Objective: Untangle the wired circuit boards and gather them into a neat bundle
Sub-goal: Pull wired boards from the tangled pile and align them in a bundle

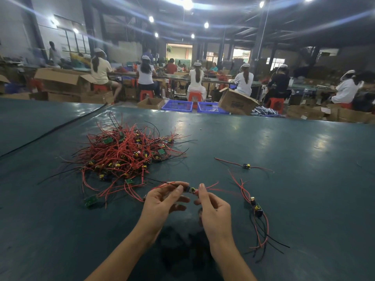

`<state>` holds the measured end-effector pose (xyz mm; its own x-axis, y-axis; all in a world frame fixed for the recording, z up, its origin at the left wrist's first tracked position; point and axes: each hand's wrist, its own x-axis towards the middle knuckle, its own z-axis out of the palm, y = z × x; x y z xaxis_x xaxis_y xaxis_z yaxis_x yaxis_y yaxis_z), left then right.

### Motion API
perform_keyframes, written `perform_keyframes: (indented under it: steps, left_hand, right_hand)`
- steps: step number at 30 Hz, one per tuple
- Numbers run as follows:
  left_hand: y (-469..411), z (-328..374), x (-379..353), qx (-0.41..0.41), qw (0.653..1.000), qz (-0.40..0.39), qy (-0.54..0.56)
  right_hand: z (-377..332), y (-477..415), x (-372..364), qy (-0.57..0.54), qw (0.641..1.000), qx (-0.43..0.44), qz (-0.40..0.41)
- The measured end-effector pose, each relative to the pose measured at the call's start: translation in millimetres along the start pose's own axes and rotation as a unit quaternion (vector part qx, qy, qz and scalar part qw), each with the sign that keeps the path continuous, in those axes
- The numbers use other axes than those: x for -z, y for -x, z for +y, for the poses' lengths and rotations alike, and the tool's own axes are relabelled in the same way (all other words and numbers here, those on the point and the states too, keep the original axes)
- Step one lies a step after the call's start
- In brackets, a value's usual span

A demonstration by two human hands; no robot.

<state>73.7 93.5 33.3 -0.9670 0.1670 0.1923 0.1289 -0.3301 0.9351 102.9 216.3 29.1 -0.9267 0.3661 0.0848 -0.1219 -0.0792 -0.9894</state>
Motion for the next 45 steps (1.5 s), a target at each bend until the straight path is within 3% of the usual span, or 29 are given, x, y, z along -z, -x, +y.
perform_keyframes:
  steps: [5,14,19,22,24,27,29,33,35,37,42,45]
  left_hand:
    - [1,1,-2,0.028,0.999,-0.017,0.014]
    - [-7,8,7,0.058,0.984,0.109,0.126]
    - [-11,2,13,0.074,0.987,0.117,0.087]
    - [-11,-1,18,-0.015,0.991,0.115,-0.061]
    - [-9,-3,22,-0.157,0.952,0.088,-0.248]
    - [-9,-7,29,-0.303,0.807,0.065,-0.502]
    - [-12,-8,37,-0.261,0.756,0.092,-0.593]
    - [-19,-7,60,-0.047,0.713,0.124,-0.688]
    - [-20,-4,66,-0.015,0.701,0.12,-0.703]
    - [-21,-2,65,-0.037,0.686,0.118,-0.717]
    - [-17,-3,56,-0.108,0.768,0.106,-0.622]
    - [-14,-3,44,-0.226,0.811,0.068,-0.535]
  right_hand:
    - [-2,-4,2,-0.082,0.994,-0.049,0.052]
    - [-6,-5,8,-0.136,0.986,-0.034,0.09]
    - [-9,-19,14,-0.12,0.984,-0.022,0.129]
    - [-22,-51,28,-0.128,0.976,-0.037,0.17]
    - [-36,-79,40,-0.146,0.968,-0.068,0.191]
    - [-48,-107,56,-0.199,0.946,-0.137,0.214]
    - [-45,-107,58,-0.192,0.95,-0.147,0.198]
    - [-24,-77,43,-0.18,0.967,-0.127,0.125]
    - [-19,-60,34,-0.172,0.973,-0.12,0.097]
    - [-14,-45,26,-0.153,0.979,-0.112,0.069]
    - [-1,-18,12,-0.094,0.992,-0.084,0.026]
    - [4,-7,5,-0.037,0.997,-0.068,-0.01]
